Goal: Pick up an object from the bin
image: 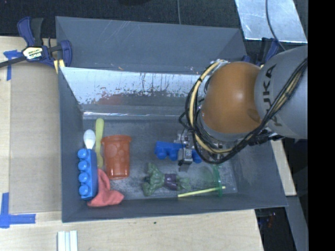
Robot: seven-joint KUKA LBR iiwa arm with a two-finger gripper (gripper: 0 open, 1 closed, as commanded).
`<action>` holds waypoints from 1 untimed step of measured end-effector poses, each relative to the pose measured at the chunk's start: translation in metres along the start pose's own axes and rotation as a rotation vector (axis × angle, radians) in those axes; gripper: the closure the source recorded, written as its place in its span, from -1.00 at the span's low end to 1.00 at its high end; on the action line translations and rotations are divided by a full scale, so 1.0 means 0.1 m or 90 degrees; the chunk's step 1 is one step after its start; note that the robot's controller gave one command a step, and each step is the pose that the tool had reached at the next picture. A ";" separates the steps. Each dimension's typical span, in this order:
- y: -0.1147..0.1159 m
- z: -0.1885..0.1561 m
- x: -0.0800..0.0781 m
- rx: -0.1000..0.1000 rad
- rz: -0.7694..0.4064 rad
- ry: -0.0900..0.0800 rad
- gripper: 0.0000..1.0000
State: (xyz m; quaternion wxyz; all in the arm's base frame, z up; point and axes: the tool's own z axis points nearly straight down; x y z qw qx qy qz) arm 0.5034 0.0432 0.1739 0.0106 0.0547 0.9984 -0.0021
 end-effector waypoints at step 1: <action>0.03 -0.75 -0.04 0.000 0.016 0.002 1.00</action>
Offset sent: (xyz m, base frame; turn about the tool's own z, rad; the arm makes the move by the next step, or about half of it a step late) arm -0.0020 0.0070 0.2096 0.0407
